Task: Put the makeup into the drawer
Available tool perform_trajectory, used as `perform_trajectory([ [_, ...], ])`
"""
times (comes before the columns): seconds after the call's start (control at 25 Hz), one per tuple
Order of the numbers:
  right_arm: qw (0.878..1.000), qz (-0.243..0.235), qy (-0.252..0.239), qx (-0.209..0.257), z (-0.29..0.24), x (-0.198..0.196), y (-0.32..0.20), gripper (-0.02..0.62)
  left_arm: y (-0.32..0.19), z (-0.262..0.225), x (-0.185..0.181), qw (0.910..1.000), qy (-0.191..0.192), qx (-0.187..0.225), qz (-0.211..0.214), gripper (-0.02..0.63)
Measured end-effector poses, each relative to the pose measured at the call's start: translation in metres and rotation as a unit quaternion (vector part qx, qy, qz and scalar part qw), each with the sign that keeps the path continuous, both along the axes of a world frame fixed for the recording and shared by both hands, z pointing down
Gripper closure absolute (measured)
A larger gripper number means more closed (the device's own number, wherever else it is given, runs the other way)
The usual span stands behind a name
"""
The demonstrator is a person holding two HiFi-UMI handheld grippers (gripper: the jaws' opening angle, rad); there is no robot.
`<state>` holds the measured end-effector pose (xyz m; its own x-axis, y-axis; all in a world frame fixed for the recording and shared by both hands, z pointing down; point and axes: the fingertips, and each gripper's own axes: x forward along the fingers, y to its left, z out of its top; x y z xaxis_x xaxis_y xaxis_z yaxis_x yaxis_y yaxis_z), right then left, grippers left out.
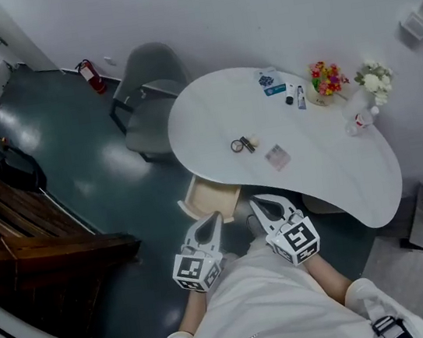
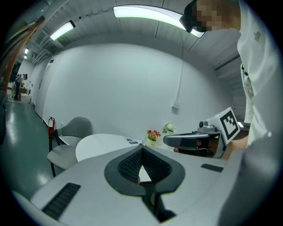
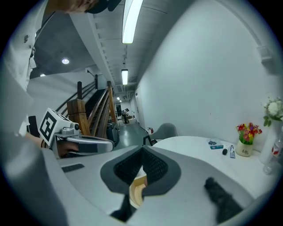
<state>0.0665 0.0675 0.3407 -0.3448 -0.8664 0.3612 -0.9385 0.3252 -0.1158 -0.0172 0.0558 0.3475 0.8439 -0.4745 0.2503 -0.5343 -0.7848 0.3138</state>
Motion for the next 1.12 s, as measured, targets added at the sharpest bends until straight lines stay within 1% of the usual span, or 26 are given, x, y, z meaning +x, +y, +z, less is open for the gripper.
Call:
perform_trajectory([
  [0.28,1.000,-0.011,-0.003,0.002,0.000,0.019,-0.010,0.581,-0.011,-0.005,0.023,0.9996,-0.022,0.018,0.001,0.598],
  [0.36,1.000,-0.013,-0.003,-0.002,0.002,0.022,-0.011,0.581,-0.013,-0.005,0.026,0.9997,-0.019,0.014,-0.003,0.598],
  [0.56,1.000,-0.018,-0.001,-0.017,0.012,0.037,-0.012,0.581,-0.015,-0.002,0.037,0.9994,-0.032,0.013,-0.005,0.598],
  [0.72,1.000,-0.013,0.000,-0.025,0.021,0.055,-0.013,0.581,-0.015,0.004,0.049,0.9993,-0.038,0.004,-0.001,0.598],
  [0.84,0.999,0.000,0.002,-0.032,0.027,0.073,-0.012,0.581,-0.019,0.010,0.068,0.9988,-0.048,-0.005,0.012,0.598],
  [0.96,0.999,0.019,0.000,-0.042,0.032,0.097,-0.007,0.581,-0.024,0.013,0.095,0.9980,-0.056,-0.008,0.028,0.598],
  [1.12,0.997,0.056,-0.004,-0.049,0.039,0.132,0.006,0.581,-0.031,0.019,0.136,0.9961,-0.071,0.010,0.052,0.598],
])
